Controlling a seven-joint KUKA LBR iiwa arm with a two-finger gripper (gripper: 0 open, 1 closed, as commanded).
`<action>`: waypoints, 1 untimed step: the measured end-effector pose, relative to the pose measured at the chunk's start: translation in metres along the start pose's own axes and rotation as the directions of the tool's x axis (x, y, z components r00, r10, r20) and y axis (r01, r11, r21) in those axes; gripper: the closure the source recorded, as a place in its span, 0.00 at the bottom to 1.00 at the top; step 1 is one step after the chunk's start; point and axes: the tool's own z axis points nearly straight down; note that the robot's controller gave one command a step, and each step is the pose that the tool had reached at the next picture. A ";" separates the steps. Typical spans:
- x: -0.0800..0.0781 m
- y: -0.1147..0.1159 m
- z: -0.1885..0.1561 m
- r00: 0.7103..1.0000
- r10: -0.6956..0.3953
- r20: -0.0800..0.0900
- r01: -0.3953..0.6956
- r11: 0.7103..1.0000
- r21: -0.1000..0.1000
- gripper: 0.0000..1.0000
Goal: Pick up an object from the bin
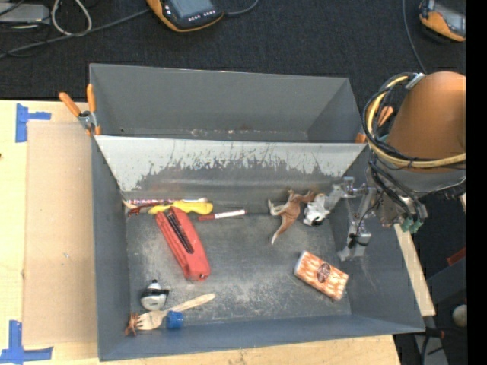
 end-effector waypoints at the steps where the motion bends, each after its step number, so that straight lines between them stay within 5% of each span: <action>1: -0.001 0.000 -0.004 1.000 -0.003 0.007 0.003 1.000 0.001 0.00</action>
Offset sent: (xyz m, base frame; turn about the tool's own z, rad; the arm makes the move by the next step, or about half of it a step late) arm -0.0666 -0.0163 -0.0865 -0.1463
